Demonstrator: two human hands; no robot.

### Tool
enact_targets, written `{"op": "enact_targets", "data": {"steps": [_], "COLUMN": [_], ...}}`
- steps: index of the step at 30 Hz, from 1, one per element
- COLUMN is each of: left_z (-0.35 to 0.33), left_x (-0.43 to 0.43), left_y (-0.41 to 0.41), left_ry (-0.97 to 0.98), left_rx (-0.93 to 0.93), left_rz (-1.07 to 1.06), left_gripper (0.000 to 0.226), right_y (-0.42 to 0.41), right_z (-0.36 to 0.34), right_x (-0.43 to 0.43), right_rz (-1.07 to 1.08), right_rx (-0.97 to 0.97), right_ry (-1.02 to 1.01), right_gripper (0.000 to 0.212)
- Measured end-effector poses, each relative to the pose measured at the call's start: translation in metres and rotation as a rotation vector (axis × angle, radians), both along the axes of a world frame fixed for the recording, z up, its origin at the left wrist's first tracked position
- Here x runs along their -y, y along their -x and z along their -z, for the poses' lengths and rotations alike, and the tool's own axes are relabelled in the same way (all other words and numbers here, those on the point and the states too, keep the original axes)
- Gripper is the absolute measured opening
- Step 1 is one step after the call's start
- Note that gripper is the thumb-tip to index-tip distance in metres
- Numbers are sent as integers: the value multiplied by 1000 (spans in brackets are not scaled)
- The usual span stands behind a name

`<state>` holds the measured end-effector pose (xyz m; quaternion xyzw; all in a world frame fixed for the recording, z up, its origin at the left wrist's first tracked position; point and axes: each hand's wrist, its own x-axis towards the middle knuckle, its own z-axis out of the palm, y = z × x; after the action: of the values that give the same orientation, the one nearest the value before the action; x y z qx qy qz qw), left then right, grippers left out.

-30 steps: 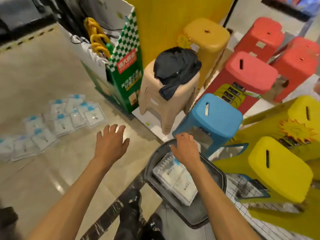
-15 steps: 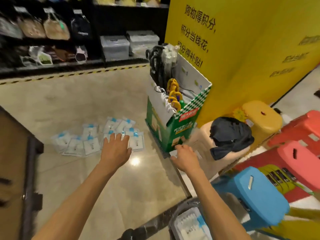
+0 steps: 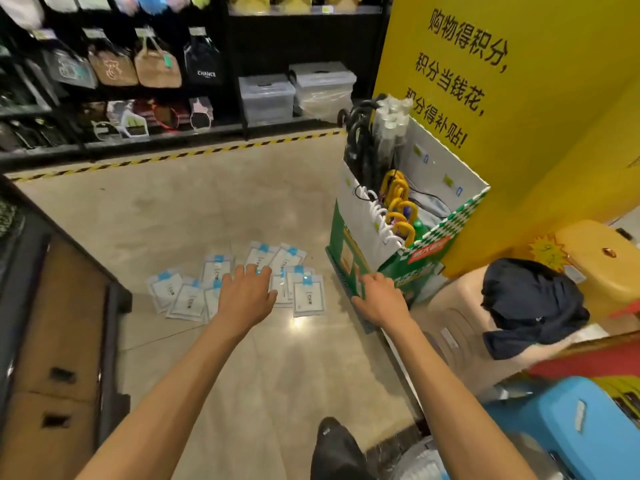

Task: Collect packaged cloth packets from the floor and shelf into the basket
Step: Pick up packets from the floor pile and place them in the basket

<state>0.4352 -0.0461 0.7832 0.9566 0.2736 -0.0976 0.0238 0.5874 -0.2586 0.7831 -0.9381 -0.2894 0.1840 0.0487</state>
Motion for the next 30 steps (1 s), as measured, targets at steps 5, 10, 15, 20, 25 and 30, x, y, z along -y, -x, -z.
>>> {"op": "enact_targets", "data": {"steps": [5,10,15,20,25,30], "left_z": [13,24,34,49,73,116], "left_x": [-36,-79,-120,-153,-189,-236], "left_y": [-42,-100,-162,-208,-237,-255], "left_ry": [50,62,53,77,106,170], "left_rx": [-38,-79,-98,-135,-143,-177], "left_rz": [-35,-65,-70,-71,-45,-64], "left_gripper": [52,52,48,47,49,51], "right_y": [-41,-101,-165,-213,-241,-257], "right_z": [17,38,52,64,79,114], "right_x": [-39,-83,-126,-163,-196,-228], "right_rz": [-42,-56,-69,-87,-54,0], "right_rx": [-44,-95,-136,-157,-182,-205], "right_ry": [16,24,40,66,71,129], "right_gripper": [50,55,55,54,55,54]}}
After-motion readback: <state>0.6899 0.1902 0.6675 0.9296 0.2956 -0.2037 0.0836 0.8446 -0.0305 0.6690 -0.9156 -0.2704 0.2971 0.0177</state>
